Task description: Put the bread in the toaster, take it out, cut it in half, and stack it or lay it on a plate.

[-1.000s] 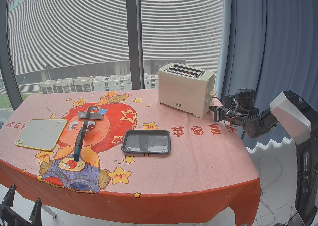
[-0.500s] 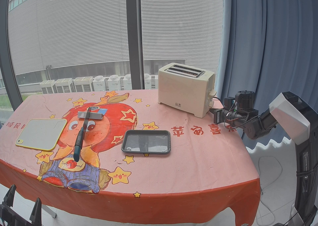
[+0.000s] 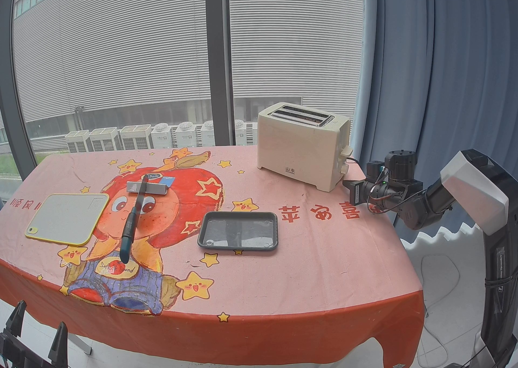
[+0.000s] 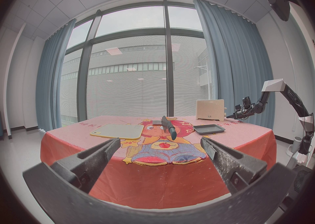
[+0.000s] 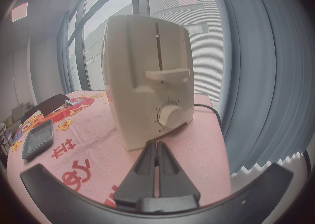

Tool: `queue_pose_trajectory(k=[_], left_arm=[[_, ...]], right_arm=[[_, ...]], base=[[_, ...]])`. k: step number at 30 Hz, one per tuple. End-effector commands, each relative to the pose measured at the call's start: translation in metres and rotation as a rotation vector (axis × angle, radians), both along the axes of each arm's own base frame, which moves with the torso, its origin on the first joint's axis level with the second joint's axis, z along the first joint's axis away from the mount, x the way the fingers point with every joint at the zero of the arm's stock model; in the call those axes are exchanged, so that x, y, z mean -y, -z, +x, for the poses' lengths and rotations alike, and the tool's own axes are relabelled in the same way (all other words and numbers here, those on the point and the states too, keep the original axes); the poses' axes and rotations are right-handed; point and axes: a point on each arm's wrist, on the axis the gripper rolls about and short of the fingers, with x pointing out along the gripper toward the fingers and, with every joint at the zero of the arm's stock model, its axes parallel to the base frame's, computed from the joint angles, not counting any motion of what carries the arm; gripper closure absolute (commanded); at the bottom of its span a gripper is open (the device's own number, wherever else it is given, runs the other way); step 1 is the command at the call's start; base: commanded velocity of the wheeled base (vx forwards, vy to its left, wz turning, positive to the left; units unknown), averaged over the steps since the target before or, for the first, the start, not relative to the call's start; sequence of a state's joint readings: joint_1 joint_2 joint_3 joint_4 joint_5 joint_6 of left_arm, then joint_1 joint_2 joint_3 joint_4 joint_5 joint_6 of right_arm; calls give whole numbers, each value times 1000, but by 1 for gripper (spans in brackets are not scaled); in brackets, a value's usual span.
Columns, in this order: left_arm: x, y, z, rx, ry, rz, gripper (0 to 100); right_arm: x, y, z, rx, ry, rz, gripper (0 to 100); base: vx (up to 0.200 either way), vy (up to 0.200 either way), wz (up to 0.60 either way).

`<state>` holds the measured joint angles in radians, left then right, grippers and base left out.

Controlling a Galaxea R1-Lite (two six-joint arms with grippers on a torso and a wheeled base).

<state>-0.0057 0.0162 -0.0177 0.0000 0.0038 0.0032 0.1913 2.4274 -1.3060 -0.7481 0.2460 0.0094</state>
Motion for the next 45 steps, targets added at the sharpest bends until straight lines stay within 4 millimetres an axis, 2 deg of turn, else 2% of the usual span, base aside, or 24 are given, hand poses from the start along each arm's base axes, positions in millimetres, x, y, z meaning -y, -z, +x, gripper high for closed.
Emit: queue_pose_trajectory(k=[1, 5, 9, 17, 40, 45], left_arm=[[0, 5, 0, -3, -2, 0, 0], [0, 5, 0, -5, 0, 1, 0], [0, 5, 0, -5, 0, 1, 0], [0, 5, 0, -5, 0, 0, 0], [0, 5, 0, -5, -2, 1, 0], [0, 5, 0, -5, -2, 1, 0]], right_arm=[[-3, -17, -1, 38, -8, 8, 100], [-5, -26, -1, 57, -10, 13, 100], [-4, -33, 9, 91, -3, 22, 100], [-4, -18, 16, 73, 0, 20, 100], [-3, -5, 14, 41, 5, 12, 100], [4, -4, 15, 41, 19, 12, 100]], base=[[0, 0, 0], [0, 0, 0], [0, 0, 0], [0, 0, 0], [0, 0, 0], [0, 0, 0]])
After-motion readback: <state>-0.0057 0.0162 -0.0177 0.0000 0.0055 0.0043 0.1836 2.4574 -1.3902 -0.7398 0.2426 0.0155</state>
